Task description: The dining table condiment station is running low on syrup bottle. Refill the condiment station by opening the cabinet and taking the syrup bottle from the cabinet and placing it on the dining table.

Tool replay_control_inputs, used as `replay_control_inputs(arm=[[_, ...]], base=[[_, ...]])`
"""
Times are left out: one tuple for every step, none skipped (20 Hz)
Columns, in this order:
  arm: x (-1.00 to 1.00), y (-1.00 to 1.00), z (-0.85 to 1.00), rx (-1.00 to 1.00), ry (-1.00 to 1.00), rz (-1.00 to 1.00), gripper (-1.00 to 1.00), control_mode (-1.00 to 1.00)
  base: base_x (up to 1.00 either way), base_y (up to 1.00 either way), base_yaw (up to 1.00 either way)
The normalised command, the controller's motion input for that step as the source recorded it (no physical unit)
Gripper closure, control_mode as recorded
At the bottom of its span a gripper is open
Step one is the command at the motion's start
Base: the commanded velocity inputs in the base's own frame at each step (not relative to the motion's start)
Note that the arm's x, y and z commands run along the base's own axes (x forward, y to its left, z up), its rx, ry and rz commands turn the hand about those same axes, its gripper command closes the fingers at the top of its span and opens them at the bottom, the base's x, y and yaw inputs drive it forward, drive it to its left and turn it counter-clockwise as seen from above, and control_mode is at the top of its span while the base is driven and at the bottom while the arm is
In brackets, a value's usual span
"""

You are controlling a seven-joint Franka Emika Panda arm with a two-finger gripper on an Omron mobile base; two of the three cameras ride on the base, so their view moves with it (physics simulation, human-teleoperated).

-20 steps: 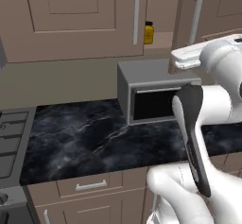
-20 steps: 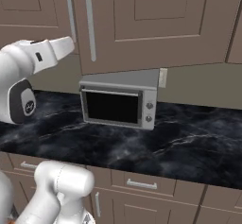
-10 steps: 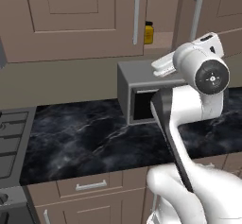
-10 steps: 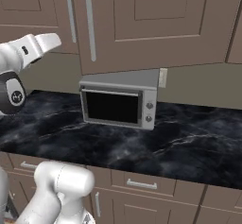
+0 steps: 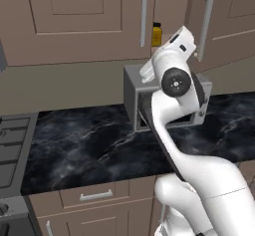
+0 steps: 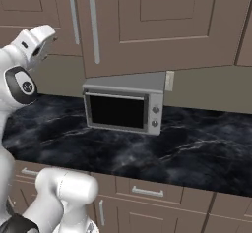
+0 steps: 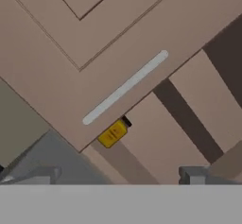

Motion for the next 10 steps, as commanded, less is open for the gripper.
replay_control_inputs(arm=[[0.61,0.14,0.0,-0.27,0.09,-0.13,-1.0,-1.0],[0.64,0.01,0.0,-0.23,0.13,-0.17,-1.0,-1.0],[0.69,0.0,-0.05,-0.16,0.18,-0.19,-1.0,-1.0],[0.61,-0.01,-0.06,-0.07,0.23,-0.21,-1.0,-1.0],[0.63,-0.19,-0.07,-0.01,0.28,-0.23,-1.0,-1.0],[0.63,-0.26,-0.08,0.0,0.29,-0.23,-1.0,-1.0],[0.66,-0.4,-0.03,0.0,0.29,-0.23,-1.0,-1.0],[0.58,-0.51,-0.01,0.0,0.28,-0.24,-1.0,-1.0],[0.56,-0.53,-0.01,0.0,0.25,-0.23,-1.0,-1.0],[0.44,-0.56,-0.06,0.0,0.18,-0.22,-1.0,-1.0]], base=[[0.0,0.0,0.0],[0.0,0.0,0.0],[0.0,0.0,0.0],[0.0,0.0,0.0],[0.0,0.0,0.0],[0.0,0.0,0.0],[0.0,0.0,0.0],[0.0,0.0,0.0],[0.0,0.0,0.0],[0.0,0.0,0.0]])
